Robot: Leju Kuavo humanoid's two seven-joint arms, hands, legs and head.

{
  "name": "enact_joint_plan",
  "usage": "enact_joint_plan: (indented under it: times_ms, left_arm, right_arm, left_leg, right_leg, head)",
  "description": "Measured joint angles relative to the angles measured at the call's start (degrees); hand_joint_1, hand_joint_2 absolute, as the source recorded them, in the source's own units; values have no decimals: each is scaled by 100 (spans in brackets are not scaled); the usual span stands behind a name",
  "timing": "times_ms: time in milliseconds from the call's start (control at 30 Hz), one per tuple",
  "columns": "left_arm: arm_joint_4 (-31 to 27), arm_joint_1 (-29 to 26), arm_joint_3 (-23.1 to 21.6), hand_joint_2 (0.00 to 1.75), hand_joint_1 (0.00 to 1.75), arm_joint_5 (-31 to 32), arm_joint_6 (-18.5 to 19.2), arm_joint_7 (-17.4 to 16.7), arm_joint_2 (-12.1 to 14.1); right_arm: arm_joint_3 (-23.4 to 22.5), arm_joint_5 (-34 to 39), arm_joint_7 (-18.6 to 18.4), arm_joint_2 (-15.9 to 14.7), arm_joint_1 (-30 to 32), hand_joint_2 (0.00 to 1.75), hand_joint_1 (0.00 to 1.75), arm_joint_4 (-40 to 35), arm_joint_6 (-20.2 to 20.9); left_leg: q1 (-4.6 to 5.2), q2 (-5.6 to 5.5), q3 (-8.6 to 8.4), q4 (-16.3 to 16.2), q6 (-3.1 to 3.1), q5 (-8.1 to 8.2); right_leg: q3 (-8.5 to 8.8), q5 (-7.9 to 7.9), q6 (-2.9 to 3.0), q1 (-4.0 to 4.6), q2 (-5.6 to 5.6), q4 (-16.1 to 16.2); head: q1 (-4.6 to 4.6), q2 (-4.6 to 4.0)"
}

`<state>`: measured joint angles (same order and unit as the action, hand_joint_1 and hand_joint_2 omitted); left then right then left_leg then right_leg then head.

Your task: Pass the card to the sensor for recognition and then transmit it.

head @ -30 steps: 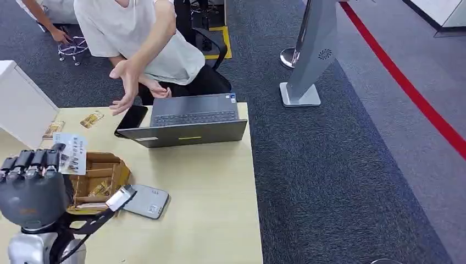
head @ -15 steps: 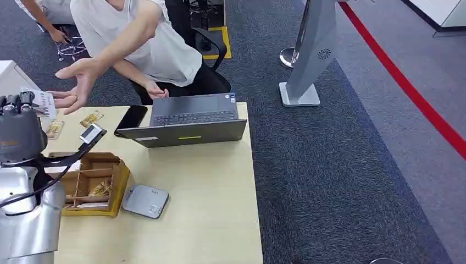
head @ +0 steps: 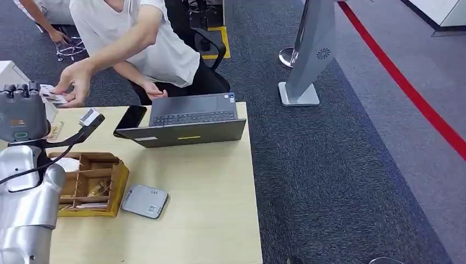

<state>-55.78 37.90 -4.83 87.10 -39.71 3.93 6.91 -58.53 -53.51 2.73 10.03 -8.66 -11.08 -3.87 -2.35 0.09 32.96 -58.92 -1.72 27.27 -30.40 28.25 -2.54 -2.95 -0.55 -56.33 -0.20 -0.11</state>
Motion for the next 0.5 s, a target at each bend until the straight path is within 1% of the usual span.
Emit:
enact_joint_plan:
  times_ms: [100, 300, 400, 500]
  left_arm:
    - [220, 74, 0, 175, 0, -98, 0, 7, -4]
    - [310, 65, 0, 175, 0, -118, 0, 52, -116]
    - [106, -110, -24, 175, 0, -219, 9, 57, -233]
    - [-311, -385, -140, 175, 0, -321, 85, 74, -332]
  right_arm:
    - [-2, 11, 11, 0, -1, 175, 0, 0, 26]
    - [-24, 99, 28, 0, 8, 175, 0, 0, 46]
    - [-61, 125, 37, 0, 22, 175, 0, 0, 53]
    - [-98, 190, 44, 0, 59, 175, 0, 0, 59]
  left_leg:
    - [0, -3, 1, 0, 0, 0]
    - [0, -2, 2, 0, 0, 0]
    - [1, -1, 2, 0, 0, 0]
    - [2, -3, 4, 0, 1, 1]
  right_leg:
    - [-1, 1, 1, 0, 4, 0]
    - [-1, 0, 0, 0, 3, 0]
    - [-1, -1, -1, -1, 2, 1]
    - [-2, 0, -1, -1, 4, 2]
  head:
    - [2, 0]
    - [2, 0]
    - [4, 0]
    - [2, 0]
